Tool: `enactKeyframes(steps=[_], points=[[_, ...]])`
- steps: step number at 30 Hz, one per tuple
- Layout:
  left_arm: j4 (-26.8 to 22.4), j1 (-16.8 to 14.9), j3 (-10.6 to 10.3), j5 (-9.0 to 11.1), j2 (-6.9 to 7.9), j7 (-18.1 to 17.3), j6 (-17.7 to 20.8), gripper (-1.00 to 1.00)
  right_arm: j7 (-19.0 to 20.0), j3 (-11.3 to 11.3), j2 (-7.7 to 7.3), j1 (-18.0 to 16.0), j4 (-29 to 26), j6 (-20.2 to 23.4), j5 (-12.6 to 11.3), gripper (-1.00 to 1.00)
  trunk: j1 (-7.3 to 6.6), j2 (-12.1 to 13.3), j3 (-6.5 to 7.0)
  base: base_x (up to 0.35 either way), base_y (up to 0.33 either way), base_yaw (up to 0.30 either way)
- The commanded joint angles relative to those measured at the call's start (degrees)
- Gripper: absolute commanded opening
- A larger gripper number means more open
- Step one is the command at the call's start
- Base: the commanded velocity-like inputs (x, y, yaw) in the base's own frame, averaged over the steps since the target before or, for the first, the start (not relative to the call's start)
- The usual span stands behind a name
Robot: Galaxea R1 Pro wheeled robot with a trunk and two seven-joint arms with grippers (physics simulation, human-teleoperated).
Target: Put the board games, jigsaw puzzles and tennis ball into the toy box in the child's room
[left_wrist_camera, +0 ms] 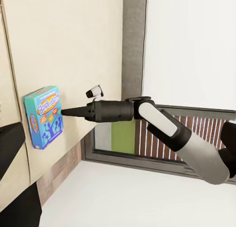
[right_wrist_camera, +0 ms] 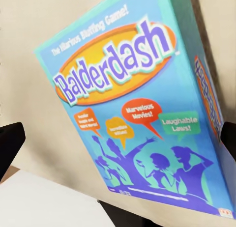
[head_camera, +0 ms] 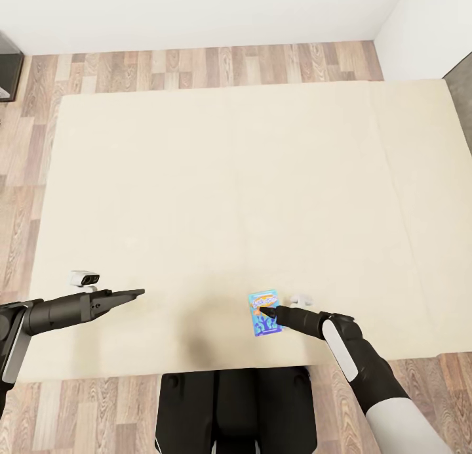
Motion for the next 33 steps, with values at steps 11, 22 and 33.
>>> enactKeyframes(steps=[11, 22, 33], points=[[0.0, -0.02, -0.01, -0.04, 0.08, -0.24, 0.61, 1.0, 0.08, 0.05, -0.04, -0.01, -0.05, 0.22, -0.03, 1.0, 0.03, -0.09, -0.06, -0.004, 0.096, 0.0], [0.0, -0.02, -0.01, -0.04, 0.07, -0.24, 0.61, 1.0, 0.08, 0.05, -0.04, -0.01, -0.08, 0.22, -0.03, 1.0, 0.03, -0.09, -0.06, 0.0, 0.062, 0.0], [0.0, -0.01, 0.03, -0.04, 0.08, -0.24, 0.61, 1.0, 0.08, 0.05, -0.04, -0.01, -0.06, 0.21, -0.03, 1.0, 0.03, -0.09, -0.06, 0.0, 0.024, 0.0]])
